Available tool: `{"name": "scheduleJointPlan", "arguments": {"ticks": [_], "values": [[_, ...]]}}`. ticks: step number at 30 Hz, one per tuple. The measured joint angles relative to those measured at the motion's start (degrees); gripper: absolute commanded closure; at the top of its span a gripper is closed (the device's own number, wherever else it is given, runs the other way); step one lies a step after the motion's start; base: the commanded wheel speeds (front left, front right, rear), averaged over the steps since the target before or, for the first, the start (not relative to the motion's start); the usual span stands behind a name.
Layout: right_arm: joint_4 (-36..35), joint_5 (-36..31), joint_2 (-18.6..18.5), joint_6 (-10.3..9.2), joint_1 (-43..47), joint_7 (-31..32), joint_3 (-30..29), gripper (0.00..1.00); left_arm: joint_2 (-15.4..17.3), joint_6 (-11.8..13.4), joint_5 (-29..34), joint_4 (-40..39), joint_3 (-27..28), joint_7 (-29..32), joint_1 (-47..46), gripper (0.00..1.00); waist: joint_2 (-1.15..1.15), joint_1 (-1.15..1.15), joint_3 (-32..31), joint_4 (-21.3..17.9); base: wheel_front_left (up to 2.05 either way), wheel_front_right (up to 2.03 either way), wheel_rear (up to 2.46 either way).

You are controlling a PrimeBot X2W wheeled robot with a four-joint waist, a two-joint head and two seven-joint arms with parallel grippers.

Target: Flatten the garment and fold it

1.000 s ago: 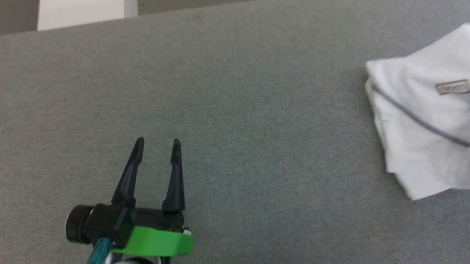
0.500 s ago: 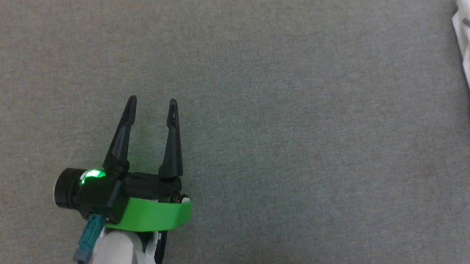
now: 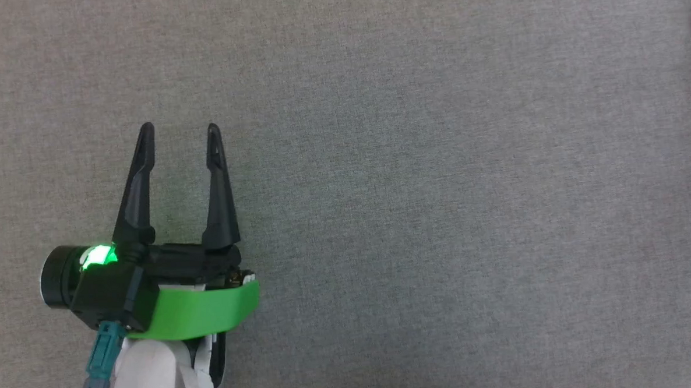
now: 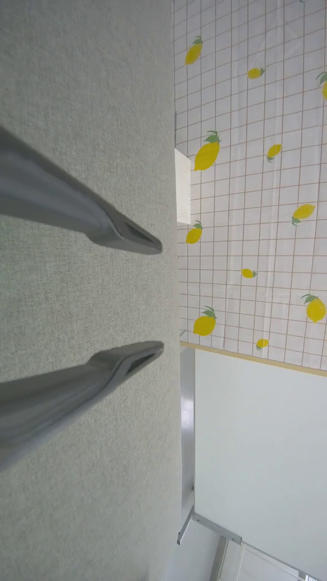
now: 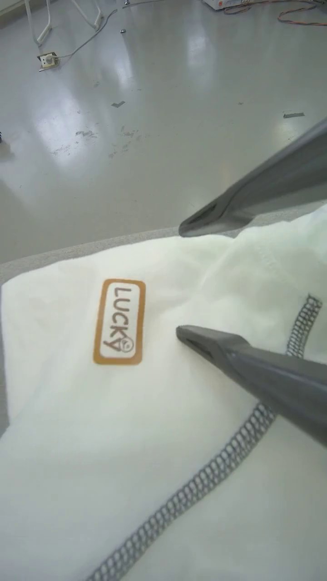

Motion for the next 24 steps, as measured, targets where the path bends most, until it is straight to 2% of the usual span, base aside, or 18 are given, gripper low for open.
{"name": "scheduleJointPlan", "arguments": {"ticks": [7, 11, 17, 24], "values": [[0.56, -0.19, 1.68, 0.0, 0.0, -2.47, -1.02, 0.0, -0.53, 0.87, -0.35, 0.34, 0.77, -0.16, 0.8, 0.0, 0.0, 0.0, -3.55, -0.17, 0.0, 0.0, 0.0], [-2.16, 0.67, 4.04, 0.0, 1.93, -4.91, -1.65, 0.0, -0.92, 1.23, -1.11, 0.58, 1.87, -0.16, 2.58, 0.0, 0.0, 0.0, -6.58, -0.07, 0.0, 0.0, 0.0], [-10.57, 3.92, 11.58, 0.0, 9.67, -8.55, -2.67, 0.0, -1.93, 1.83, -3.61, 2.01, 3.07, -0.16, 6.75, 0.0, 0.0, -0.01, -12.33, 0.28, 0.0, 0.0, 0.0], [-21.06, 1.31, 20.93, -0.01, 19.38, -15.11, -2.71, 0.0, -2.19, 1.88, -3.94, 3.77, 3.74, -0.18, 10.39, 0.0, 0.0, -0.01, -18.7, 1.08, 0.0, 0.0, 0.0]]}}
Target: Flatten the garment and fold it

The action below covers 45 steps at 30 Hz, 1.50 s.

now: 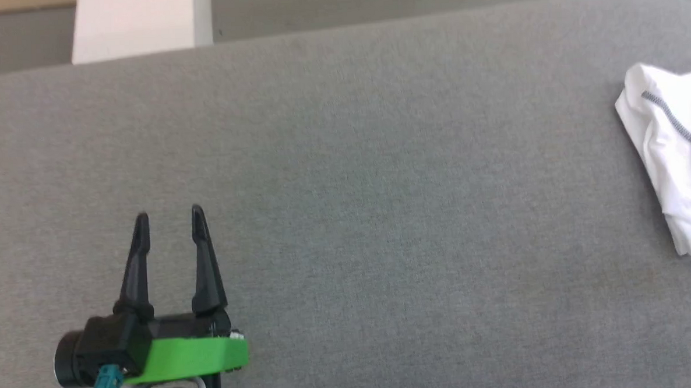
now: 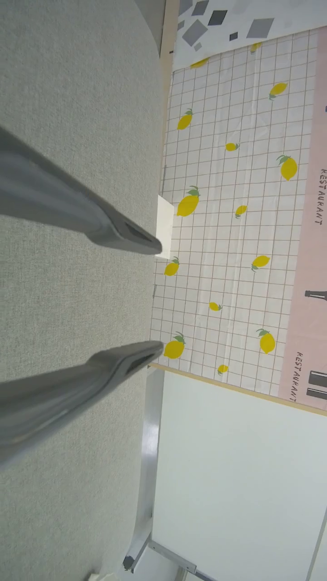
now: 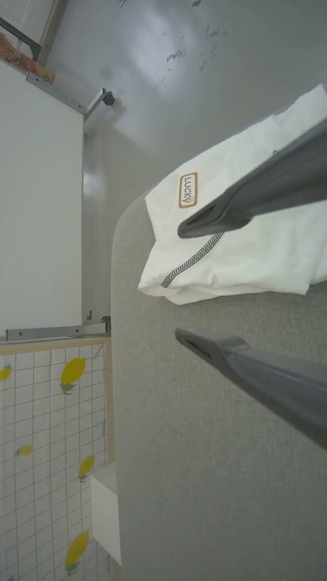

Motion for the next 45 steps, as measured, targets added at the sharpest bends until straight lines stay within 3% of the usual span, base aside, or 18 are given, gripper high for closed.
{"name": "scheduleJointPlan", "arguments": {"ticks": [11, 20, 25, 38, 39, 45], "values": [[-5.81, -5.33, 8.04, 0.0, 10.34, -8.68, 4.87, 0.0, -0.03, -0.88, 0.56, 3.43, 0.1, 0.0, 3.99, 0.0, 0.0, 0.0, -7.57, 1.66, 0.0, 0.0, 0.0], [-6.53, -13.32, 12.49, 0.01, 16.3, -20.35, 6.28, 0.0, -0.07, -1.56, 1.11, 6.57, -0.24, 0.0, 5.18, 0.0, 0.0, 0.0, -10.61, 3.83, 0.0, 0.0, 0.0], [-4.94, -17.27, 13.68, 0.01, 19.18, -24.71, 5.47, 0.0, -0.18, -1.59, 1.15, 8.28, -1.1, 0.0, 6.61, 0.0, 0.0, 0.0, -11.63, 4.61, 0.0, 0.0, 0.0], [-0.31, -14.47, 13.82, 0.01, 19.5, -27.41, 4.75, 0.0, -0.36, -1.45, 1.57, 8.95, -1.03, 0.0, 7.19, 0.0, 0.0, 0.0, -12.07, 5.24, 0.0, 0.0, 0.0], [-0.21, -14.36, 13.82, 0.01, 19.48, -27.51, 4.74, 1.0, -0.36, -1.43, 1.59, 8.93, -0.93, 0.0, 7.19, 1.0, 0.0, 0.0, -12.08, 5.27, 0.0, 0.0, 0.0], [-0.2, -14.35, 13.81, 0.01, 19.48, -27.3, 4.75, 1.0, -0.33, -1.46, 1.58, 8.92, -1.15, 0.03, 7.16, 1.0, 0.0, 0.0, -12.09, 5.28, 0.0, 0.0, 0.0]]}}
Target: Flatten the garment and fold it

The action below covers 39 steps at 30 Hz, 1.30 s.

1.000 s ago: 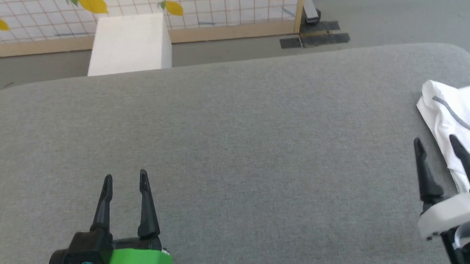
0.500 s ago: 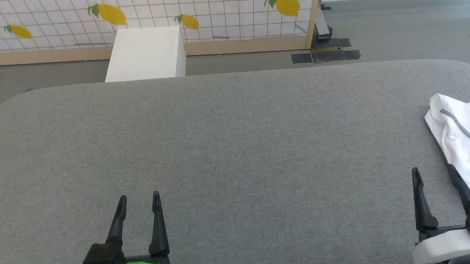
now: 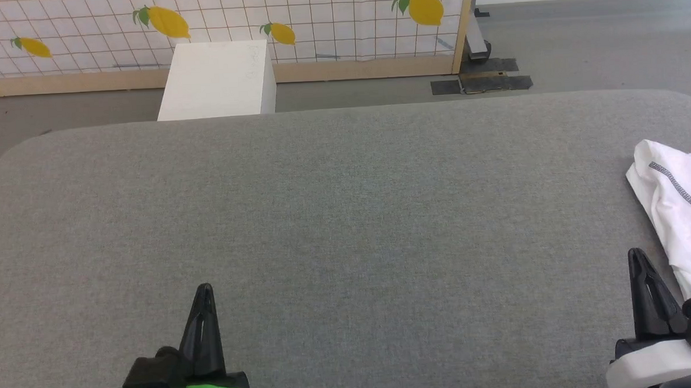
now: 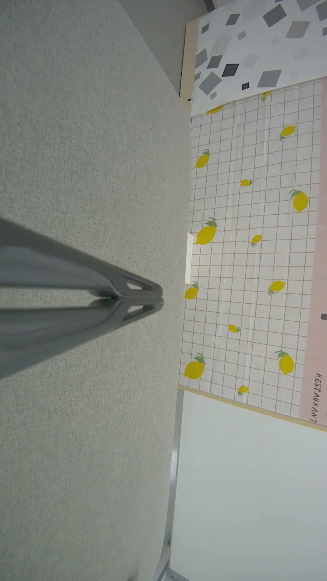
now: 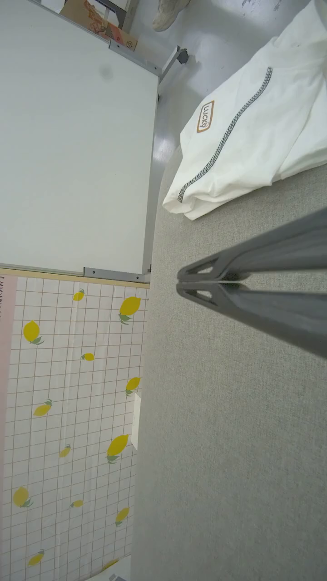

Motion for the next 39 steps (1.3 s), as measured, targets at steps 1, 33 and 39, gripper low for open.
{"name": "scheduleJointPlan", "arguments": {"ticks": [1, 33, 39], "values": [[0.0, 0.0, 0.0, 0.0, 0.0, 0.09, 0.02, 1.0, 0.0, 0.0, 0.0, 0.0, 0.0, 0.08, -0.01, 1.0, 0.0, 0.0, -0.02, -0.01, 0.0, 0.0, 0.0], [0.01, 0.11, 0.0, 0.0, -0.56, 2.7, 2.72, 1.0, 0.0, -0.66, 1.53, 0.99, 1.47, 3.68, -1.14, 1.0, 0.0, 0.0, -0.65, -0.41, 0.0, 0.0, 0.0], [0.01, 0.12, 0.0, 0.0, -0.88, 3.2, 3.34, 1.0, 0.0, -1.09, 2.48, 1.18, 1.65, 4.55, -1.51, 1.0, 0.0, 0.0, -0.77, -0.49, 0.0, 0.0, 0.0]]}}
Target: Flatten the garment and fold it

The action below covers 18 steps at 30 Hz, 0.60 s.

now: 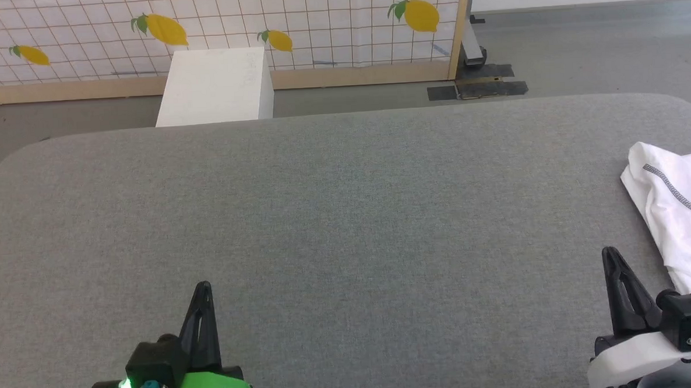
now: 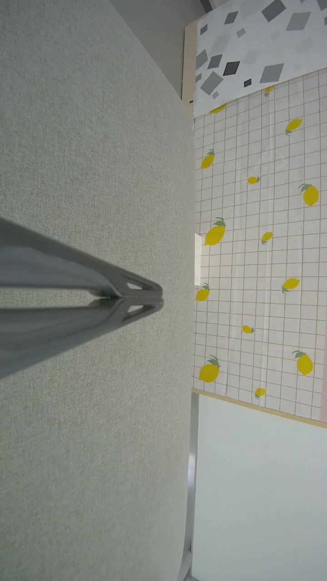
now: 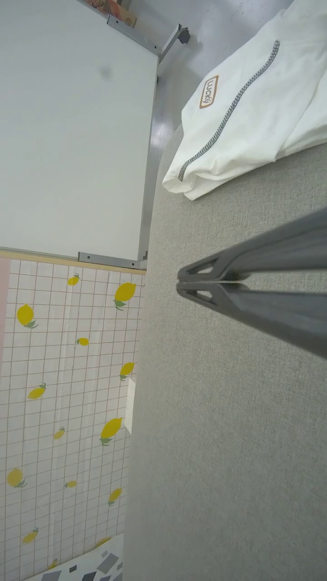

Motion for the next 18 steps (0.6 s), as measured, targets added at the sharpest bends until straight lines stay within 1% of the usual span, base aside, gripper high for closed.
{"name": "scheduleJointPlan", "arguments": {"ticks": [18], "values": [[0.03, 0.43, 0.0, 0.0, -0.7, 1.59, 1.59, 1.0, 0.0, -0.57, 1.02, 0.44, 0.88, 2.01, -1.12, 1.0, 0.0, 0.0, -0.35, -0.22, 0.0, 0.0, 0.0]]}}
